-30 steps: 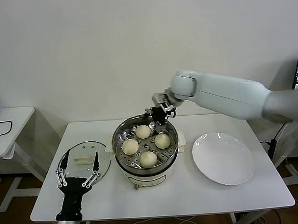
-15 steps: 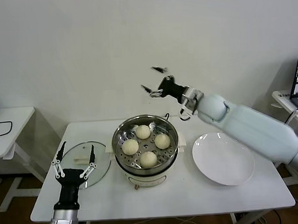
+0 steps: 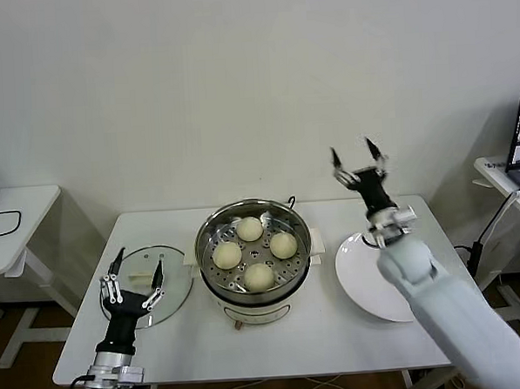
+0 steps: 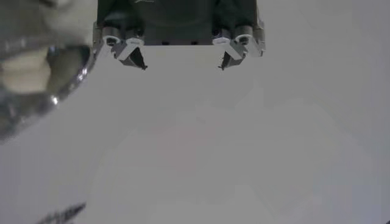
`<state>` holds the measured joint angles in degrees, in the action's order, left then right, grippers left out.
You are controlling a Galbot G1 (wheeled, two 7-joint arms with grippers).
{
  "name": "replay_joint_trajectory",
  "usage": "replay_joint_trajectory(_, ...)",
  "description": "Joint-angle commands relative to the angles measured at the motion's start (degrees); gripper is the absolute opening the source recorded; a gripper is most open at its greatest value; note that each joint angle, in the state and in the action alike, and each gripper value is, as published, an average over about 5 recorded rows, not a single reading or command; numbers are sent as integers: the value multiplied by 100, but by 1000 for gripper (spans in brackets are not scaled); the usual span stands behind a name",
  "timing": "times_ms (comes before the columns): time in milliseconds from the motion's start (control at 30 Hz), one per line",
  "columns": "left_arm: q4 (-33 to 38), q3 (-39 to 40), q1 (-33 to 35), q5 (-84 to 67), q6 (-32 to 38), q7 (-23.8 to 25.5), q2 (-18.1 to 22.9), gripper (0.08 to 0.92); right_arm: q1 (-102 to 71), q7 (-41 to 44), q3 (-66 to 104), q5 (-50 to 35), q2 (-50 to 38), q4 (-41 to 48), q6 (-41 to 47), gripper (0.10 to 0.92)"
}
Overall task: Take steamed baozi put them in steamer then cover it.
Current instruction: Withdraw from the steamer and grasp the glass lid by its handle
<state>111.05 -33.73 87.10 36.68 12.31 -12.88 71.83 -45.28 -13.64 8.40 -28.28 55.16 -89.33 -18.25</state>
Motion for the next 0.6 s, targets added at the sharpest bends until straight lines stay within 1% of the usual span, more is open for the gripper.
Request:
replay_joint_trajectory(33, -1276, -114, -187, 2529, -304, -75, -444, 823, -2513, -53, 2330, 347, 652, -313, -123, 823)
replay_joint_trajectory(333, -2127, -144, -487, 3700, -195, -426, -564, 823, -2926, 100, 2606, 595, 963, -356, -93, 823)
replay_joint_trajectory(600, -2658, -29, -921, 3765, -20, -554, -586, 823, -2969, 135, 2691, 676, 1118, -224, -87, 823)
